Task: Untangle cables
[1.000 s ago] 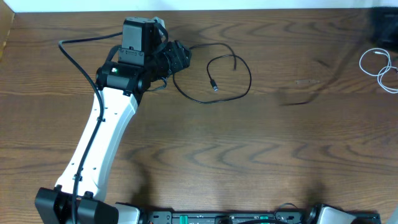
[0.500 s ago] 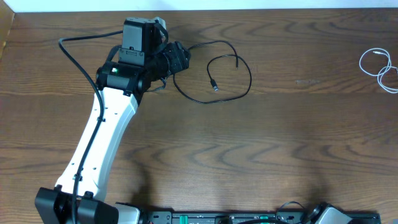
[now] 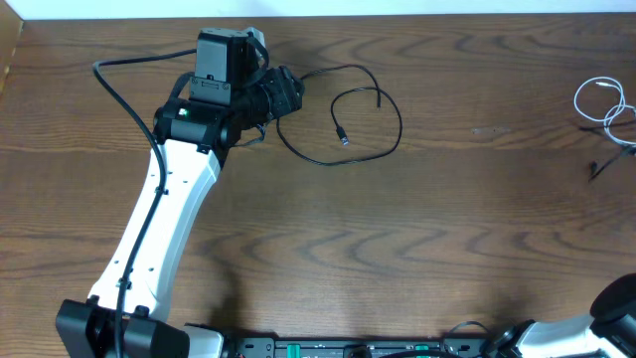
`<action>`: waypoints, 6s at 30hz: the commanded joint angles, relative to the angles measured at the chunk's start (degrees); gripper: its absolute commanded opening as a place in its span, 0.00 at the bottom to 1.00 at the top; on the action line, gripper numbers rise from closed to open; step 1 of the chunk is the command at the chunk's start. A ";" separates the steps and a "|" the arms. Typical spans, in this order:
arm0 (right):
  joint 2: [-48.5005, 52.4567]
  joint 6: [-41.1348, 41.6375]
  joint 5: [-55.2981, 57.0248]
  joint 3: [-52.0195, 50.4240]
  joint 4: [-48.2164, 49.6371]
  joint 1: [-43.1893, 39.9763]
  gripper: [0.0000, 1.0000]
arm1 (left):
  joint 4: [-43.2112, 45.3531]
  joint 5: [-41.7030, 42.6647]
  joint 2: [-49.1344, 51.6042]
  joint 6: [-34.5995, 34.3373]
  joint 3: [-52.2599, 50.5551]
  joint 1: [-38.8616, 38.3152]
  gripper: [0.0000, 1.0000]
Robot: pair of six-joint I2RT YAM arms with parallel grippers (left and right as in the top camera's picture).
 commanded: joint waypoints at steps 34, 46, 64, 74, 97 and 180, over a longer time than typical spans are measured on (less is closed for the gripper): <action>1.79 -12.68 -6.54 0.17 -12.11 28.33 0.98 | 2.14 -14.56 24.20 -7.91 -0.35 0.09 0.44; 1.79 -13.00 -6.56 0.13 -13.31 29.79 0.97 | 3.02 -15.78 29.22 -7.87 -0.35 0.09 0.39; 1.79 -15.52 -6.58 0.13 -16.57 29.97 0.97 | 4.50 -15.76 32.57 -7.89 -0.35 0.09 0.08; 1.79 -29.66 -14.88 0.13 -18.10 35.85 0.98 | 4.70 -10.99 24.22 -7.87 -0.11 0.09 0.07; 2.23 -48.65 -40.44 0.11 -12.35 58.05 0.81 | 3.17 1.60 -0.76 -33.31 -0.13 0.09 0.07; 6.64 -4.98 3.41 0.13 1.84 -0.28 0.75 | -1.38 -4.90 -0.74 -22.34 -0.24 0.13 0.55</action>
